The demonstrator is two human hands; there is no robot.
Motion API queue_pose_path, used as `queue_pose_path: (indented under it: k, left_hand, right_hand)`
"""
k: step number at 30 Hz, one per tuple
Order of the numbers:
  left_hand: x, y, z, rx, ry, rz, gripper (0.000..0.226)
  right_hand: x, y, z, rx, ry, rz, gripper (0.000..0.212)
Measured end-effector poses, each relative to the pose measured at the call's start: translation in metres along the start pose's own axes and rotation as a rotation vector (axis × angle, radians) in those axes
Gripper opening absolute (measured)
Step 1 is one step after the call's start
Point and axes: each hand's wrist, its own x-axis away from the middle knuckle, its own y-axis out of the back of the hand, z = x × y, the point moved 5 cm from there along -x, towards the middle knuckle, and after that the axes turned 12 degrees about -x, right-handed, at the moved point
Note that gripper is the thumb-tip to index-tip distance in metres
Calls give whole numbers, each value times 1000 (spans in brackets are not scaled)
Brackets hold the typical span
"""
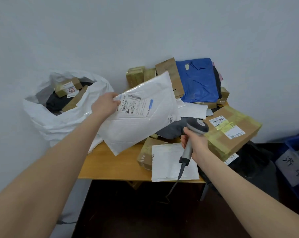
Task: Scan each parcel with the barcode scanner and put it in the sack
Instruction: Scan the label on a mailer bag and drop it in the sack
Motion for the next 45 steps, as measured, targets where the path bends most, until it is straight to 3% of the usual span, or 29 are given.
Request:
queue_pose_path:
  k: [4,8,11,14,20,24,26,28,36,40,45]
  left_hand:
    - [-7,1,20,260,79,33,30]
    - [-3,-14,26,489,145,46,23]
    - [2,-26,26,622,190,90,28]
    - [10,-39,23,764,256,163,32]
    - [30,-65,4,1012,307,406,16]
    - [37,-76,-2,1008,245,468,25]
    - [40,-77,-6,1011,174,511,33]
    - [39,-75,-9,1015,154,533,28]
    - [31,-59,-3,1026,232,407,13]
    - [32,-58,3,1058,243,346,18]
    - [36,-58,14,1057,235,360,21]
  right_hand:
    - [-4,1,-8,-28,-12,-9,22]
    - [-11,4,-7,-13,96,-50,17]
    - [-16,-4,-6,-22,83,-21,17]
    - [-16,-19,-3,-11,80,7,23]
    - [-14,-41,12,26,138,65,37]
    - [-14,-41,23,86,216,4,43]
    - [-15,-43,30,108,241,13,33]
    - [-14,-43,36,134,275,15,27]
    - [-7,-40,35,204,285,73,22]
    - [1,-42,25,195,213,112,48]
    - [4,-36,15,171,166,86,34]
